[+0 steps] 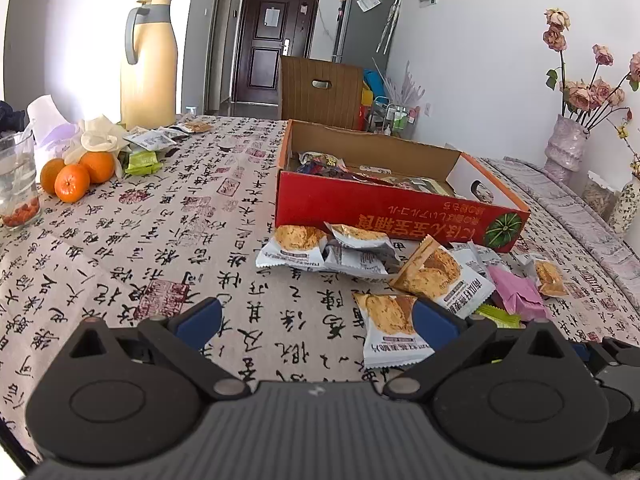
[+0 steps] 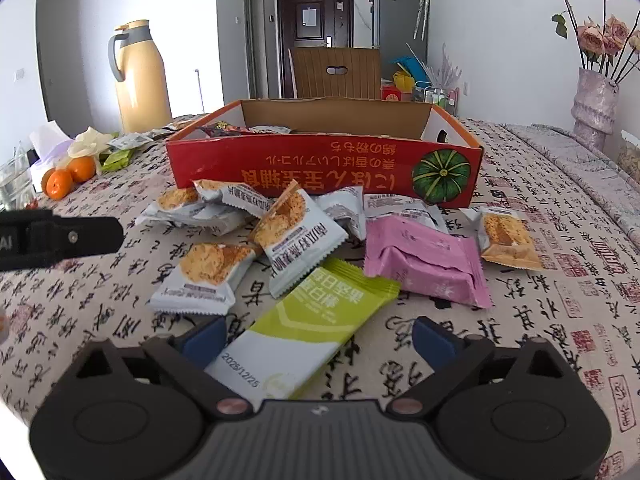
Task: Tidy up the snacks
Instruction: 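Grasp the green-and-white nut bar with the right tool while the left tool grasps an oat biscuit packet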
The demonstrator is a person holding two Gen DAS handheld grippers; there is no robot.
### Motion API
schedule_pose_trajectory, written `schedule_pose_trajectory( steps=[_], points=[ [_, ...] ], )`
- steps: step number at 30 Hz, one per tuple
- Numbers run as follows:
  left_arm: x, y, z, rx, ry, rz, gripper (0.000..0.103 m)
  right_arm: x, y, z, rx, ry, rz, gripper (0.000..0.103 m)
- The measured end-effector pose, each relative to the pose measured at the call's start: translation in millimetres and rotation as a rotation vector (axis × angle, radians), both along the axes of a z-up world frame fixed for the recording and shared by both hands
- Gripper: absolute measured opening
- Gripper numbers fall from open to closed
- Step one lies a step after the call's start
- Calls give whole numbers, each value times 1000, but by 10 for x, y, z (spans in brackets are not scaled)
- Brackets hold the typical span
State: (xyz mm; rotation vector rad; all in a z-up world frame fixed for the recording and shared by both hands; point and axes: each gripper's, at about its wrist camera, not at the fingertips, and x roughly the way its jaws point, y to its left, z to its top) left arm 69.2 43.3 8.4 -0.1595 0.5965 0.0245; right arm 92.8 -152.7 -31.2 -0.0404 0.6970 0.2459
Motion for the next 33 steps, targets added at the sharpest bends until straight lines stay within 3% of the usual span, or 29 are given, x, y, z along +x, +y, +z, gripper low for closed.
schedule_pose_trajectory(
  steps=[7,9,16,18,33],
  points=[
    [-50,-40,-33,-7,16,-14,103,-128,-136,3,-28,-2,17,70],
    [-59,-39,-54,-10,23,-12,103,-149,-171,-16,-38,7,20,57],
    [-62,-34,-96,-17,42,-6,103,-177,-286,-47,-31,-7,33,48],
    [-64,-36,-96,-18,42,-7,103,-192,-290,-43,-31,-11,44,38],
    [-32,-79,-112,-9,52,-11,103,-319,-372,96,15,-97,49,34]
  ],
)
